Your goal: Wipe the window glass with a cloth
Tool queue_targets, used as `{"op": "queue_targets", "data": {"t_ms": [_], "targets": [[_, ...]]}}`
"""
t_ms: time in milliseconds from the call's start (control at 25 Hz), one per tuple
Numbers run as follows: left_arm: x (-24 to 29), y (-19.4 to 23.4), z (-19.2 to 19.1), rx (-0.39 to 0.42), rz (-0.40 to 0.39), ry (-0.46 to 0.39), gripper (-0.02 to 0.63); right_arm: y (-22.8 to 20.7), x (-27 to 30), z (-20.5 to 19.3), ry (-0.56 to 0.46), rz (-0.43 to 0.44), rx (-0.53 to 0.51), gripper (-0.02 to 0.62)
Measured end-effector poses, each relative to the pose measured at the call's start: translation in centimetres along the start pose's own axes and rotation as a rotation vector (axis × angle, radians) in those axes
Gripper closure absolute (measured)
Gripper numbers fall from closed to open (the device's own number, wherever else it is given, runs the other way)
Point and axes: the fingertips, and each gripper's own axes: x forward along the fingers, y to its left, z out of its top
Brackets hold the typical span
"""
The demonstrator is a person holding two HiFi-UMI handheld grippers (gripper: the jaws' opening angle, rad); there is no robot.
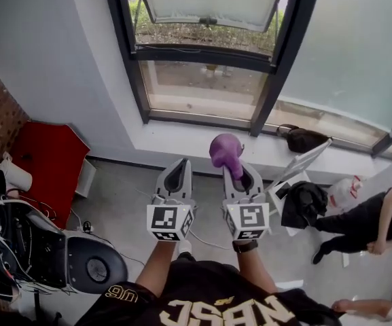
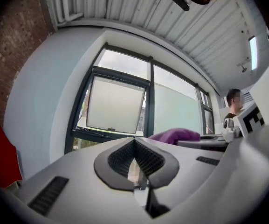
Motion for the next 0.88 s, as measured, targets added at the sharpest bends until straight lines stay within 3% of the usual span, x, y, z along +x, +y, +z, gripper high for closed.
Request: {"op": "queue_targets", "data": {"t_ms": [280,360,520,760,880], "targets": [[1.8,9.1,-1.1,-0.001,0.021,0.030,0.594,4.6,6.3,-2.8,0.061,0.021,0.056,0.512],[2.8,9.4,-1.7,-0.027,-0.013,0.043,0.594,4.9,7.7,-3.5,0.071,0.028,0.076,0.512],[5.1,9.0,-2.5,0.018,-0.066,0.059,0.595,3.6,10.5,-4.1,0.042,0.005,0.135,0.512],[9.4,10.9,-4.8,0.035,-0.063,0.105,0.595,0.6,14.4,-5.3,-0.004,-0.014,0.214,0.512],[13.1,10.8,-5.6,0.016,-0.092,0.124,0.594,-1.7,17.1,-6.0,-0.022,0.018,0.258,0.512]]}}
